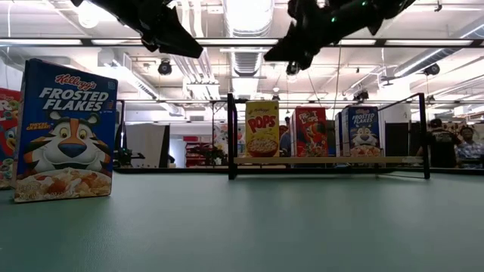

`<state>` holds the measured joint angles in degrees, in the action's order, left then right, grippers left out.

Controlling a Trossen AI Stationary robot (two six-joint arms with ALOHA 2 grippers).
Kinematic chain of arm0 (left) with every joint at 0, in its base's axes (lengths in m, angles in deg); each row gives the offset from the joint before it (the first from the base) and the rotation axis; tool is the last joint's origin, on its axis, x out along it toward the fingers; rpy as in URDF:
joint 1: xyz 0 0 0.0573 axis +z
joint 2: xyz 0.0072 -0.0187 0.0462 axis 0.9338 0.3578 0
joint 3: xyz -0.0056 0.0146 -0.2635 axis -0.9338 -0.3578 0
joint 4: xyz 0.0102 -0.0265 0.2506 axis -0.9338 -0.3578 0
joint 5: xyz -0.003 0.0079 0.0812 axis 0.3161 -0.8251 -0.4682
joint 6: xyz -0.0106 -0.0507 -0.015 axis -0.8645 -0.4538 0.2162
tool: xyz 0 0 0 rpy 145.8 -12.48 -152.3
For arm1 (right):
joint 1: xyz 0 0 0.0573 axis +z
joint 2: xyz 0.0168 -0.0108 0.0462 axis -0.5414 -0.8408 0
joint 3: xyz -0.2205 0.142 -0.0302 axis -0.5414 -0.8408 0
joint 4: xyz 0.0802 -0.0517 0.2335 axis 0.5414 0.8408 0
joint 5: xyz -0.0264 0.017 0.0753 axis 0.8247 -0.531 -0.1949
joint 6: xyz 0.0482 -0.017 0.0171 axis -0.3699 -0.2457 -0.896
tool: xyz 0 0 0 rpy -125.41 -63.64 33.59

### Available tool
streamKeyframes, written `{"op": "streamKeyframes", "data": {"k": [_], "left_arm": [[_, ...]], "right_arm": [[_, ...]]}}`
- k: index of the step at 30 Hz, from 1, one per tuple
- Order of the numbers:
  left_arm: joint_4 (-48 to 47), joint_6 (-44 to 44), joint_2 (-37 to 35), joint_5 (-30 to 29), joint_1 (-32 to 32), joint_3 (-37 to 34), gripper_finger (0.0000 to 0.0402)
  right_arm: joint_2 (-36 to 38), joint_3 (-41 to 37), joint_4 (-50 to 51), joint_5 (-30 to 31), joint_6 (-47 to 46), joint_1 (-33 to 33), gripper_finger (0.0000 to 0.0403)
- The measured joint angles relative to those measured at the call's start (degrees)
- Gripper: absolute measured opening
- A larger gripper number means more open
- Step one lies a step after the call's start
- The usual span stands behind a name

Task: Stack cereal on shelf
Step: Put the blue cereal box on the shelf aligned with the other blue cereal boxes

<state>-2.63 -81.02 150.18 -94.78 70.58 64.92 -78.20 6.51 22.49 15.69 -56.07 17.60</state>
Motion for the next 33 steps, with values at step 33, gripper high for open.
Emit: {"op": "streamKeyframes", "data": {"k": [33], "left_arm": [[-44.4, -26.4, 13.8, 1.2, -22.9, 25.1, 0.0192]], "right_arm": [[0.7, -0.7, 18.4, 5.7, -6.9, 30.4, 0.0012]]}}
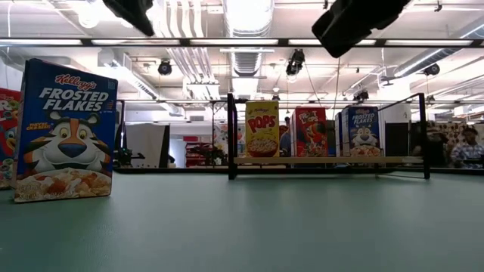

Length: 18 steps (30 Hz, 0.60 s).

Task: Stack cereal on shelf
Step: Put the blue cereal box on the shelf aligned with the other blue cereal boxes

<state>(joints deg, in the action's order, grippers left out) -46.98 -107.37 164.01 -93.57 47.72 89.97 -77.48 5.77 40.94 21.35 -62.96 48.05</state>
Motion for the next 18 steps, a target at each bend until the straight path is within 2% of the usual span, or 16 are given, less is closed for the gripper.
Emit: {"op": "streamKeyframes", "data": {"k": [5, 10, 14, 18], "left_arm": [[-8.0, -8.4, 5.0, 6.3, 0.0, 4.1, 0.0197], [-10.7, -15.3, 7.1, 11.9, 0.0, 5.0, 0.0237], [-11.2, -18.6, 7.3, 12.5, -0.7, 4.5, 0.0279], [-11.3, -20.7, 7.3, 12.8, -1.6, 2.5, 0.0307]], "right_arm": [[0.0, -0.1, 1.2, 1.4, -0.2, 1.7, 0.0012], [0.0, -0.1, 1.2, 1.8, 1.8, 2.0, 0.0012], [0.1, -0.1, 2.9, 2.0, 2.2, 2.0, 0.0012], [1.1, -0.1, 7.3, 5.3, 0.2, 2.0, 0.0012]]}}
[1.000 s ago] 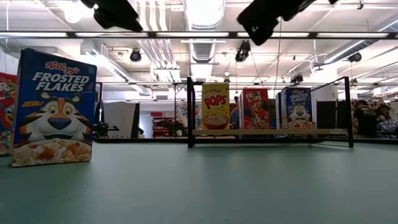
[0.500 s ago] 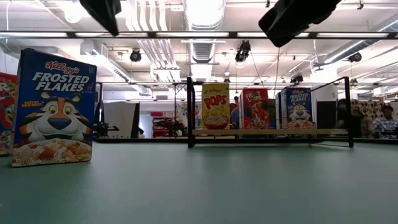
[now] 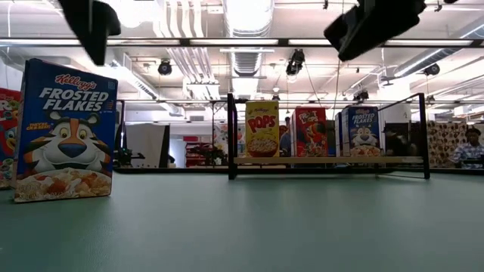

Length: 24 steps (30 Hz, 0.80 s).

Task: Stack cereal on shelf
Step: Put the blue cereal box on the shelf aligned with the other blue cereal boxes

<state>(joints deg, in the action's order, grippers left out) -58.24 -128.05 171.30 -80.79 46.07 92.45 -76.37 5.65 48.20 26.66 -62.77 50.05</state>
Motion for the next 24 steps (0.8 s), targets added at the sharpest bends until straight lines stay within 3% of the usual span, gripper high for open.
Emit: {"op": "streamKeyframes", "data": {"k": [10, 24], "left_arm": [[6.5, -3.4, -0.2, 1.2, -3.9, -7.9, 0.0314], [3.8, -6.8, -0.2, -2.2, -4.2, -4.5, 0.0314]], "right_arm": [[4.8, -2.8, 2.7, 5.6, -1.0, 0.1, 0.0012], [14.8, -10.4, -1.5, 9.8, -4.1, 0.1, 0.0012]]}}
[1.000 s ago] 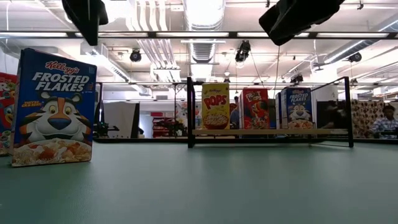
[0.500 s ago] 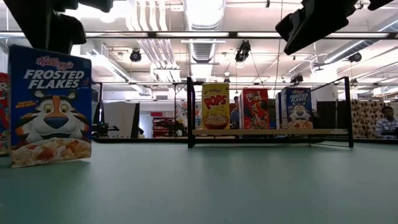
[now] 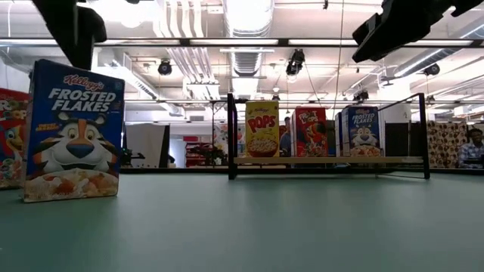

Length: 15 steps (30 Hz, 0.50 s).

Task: Stack cereal on shelf
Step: Put the blue cereal box on the shelf aligned with the other blue cereal boxes

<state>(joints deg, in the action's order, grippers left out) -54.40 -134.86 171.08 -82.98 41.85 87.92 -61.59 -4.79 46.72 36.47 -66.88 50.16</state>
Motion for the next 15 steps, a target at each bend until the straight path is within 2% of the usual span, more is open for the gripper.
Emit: {"op": "streamKeyframes", "data": {"k": [4, 8, 15], "left_arm": [[0.2, -6.0, 0.1, -2.8, -0.1, 0.0, 0.0314], [0.2, -11.1, 0.1, -3.3, -0.6, -0.6, 0.0314], [3.7, -12.8, 0.3, -4.8, -1.0, -0.6, 0.0314]], "right_arm": [[0.3, -0.2, 0.0, 1.8, -0.1, 0.2, 0.0012], [-0.2, -1.0, 0.0, 4.9, 0.7, 0.9, 0.0012], [-0.1, -3.3, 0.1, 7.2, -1.1, 1.2, 0.0012]]}}
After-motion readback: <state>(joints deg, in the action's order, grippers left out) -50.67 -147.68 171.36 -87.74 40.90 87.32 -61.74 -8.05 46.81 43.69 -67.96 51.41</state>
